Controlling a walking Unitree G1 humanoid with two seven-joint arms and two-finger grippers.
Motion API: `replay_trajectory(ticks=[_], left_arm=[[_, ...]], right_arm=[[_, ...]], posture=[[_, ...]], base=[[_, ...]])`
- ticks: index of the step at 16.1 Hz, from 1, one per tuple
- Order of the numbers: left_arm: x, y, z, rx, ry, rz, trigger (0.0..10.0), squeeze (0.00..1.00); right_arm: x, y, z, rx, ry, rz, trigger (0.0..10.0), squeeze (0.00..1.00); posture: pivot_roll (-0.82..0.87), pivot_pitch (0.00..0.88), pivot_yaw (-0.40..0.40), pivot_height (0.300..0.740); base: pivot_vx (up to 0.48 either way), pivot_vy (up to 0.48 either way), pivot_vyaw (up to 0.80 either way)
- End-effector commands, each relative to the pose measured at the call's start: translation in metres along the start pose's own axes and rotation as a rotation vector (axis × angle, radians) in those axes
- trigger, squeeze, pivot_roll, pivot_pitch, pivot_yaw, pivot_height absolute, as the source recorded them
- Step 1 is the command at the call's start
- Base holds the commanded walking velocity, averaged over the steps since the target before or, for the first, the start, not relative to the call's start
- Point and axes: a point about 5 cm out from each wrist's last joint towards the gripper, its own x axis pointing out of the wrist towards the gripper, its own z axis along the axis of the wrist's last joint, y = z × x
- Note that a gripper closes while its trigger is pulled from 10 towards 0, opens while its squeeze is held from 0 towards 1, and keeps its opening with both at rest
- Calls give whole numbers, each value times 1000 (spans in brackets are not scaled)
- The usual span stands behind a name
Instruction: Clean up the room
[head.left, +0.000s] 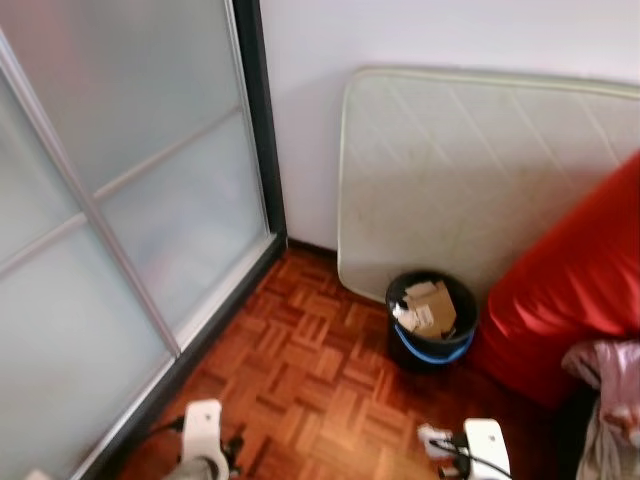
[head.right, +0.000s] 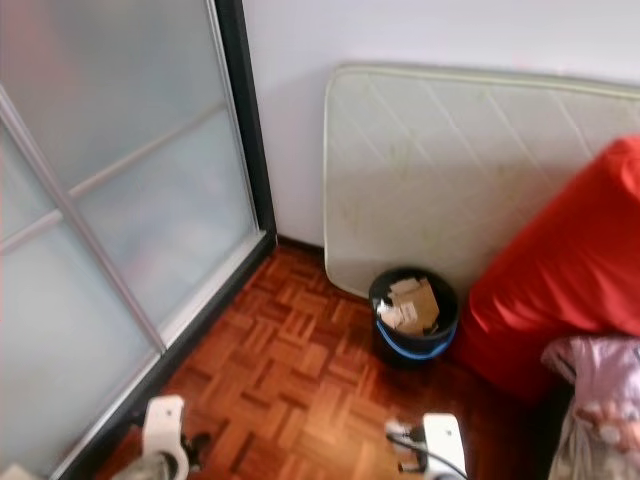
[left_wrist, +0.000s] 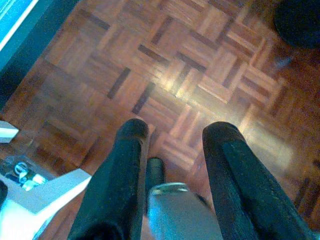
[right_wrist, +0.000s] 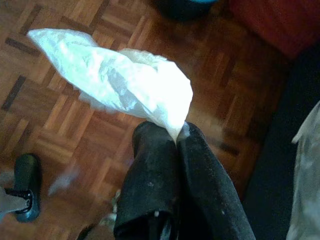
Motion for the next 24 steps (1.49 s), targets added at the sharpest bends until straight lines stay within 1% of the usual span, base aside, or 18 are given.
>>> replay_trajectory(ticks=[1,6,19,22,24], left_arm=[[-2,9,-3,8,7,21,10000,0],[-3,10,-5,5,11,22,10000,0],[-1,6,-2,1,3,16,10000,0],[-1,8,-1,3,0,15,10000,0],[-4,15,-5,1,3,22,10000,0]], right_arm=[[2,10,10,1,-26,30,10000,0],[2,10,10,9,-27,34,10000,0],[3,11,11,10,-18,34,10000,0],[3,11,11,12,-20,34,10000,0],[3,11,11,13,-21,34,10000,0]], posture=[[28,0,-9,740],[29,0,-10,740],[35,0,-11,740],[33,0,-10,740],[33,0,-10,740]], base=[[289,0,0],[292,0,0],[293,0,0],[292,0,0],[292,0,0]])
